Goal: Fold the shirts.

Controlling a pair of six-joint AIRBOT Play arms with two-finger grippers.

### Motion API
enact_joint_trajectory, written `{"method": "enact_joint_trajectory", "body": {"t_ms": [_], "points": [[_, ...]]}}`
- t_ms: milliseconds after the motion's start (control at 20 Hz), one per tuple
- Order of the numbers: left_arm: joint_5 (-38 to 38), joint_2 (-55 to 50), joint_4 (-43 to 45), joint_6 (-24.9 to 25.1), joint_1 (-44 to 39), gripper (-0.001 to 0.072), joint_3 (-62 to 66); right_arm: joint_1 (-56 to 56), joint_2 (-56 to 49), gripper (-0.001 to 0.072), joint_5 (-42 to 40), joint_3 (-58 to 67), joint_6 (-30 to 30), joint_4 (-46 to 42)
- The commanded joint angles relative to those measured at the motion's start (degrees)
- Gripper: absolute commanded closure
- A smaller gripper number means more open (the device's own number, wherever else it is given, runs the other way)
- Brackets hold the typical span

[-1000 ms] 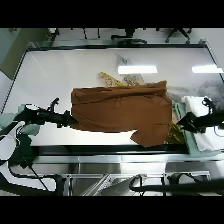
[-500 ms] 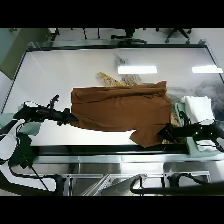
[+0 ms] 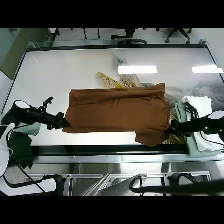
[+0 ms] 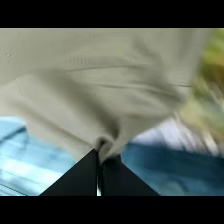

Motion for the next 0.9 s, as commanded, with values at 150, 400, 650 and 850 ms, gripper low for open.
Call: {"method": "enact_joint_trajectory", "body": {"t_ms": [150,400,650,850], "points": [[-1.55,7.19,7.63,-3.63,4.55,0.0694,-9.99,0.17,12.41,0.0684,-0.22,-0.11,0.55,-2.99],[-0.70,6.05,-3.19,-3.65,4.42,0.0694,2.19,1.33,4.90,0.0683,-11.28,5.84,-14.40,20.04],[2.49,-4.44,-5.51,-3.61,-0.68,0.0693,16.17,5.05,-13.44,0.0683,-17.79,14.84,-23.34,29.44],[3.34,-15.30,-4.94,-3.67,-4.70,0.0688,24.87,6.93,-25.62,0.0615,-18.91,20.04,-24.24,29.90]]}}
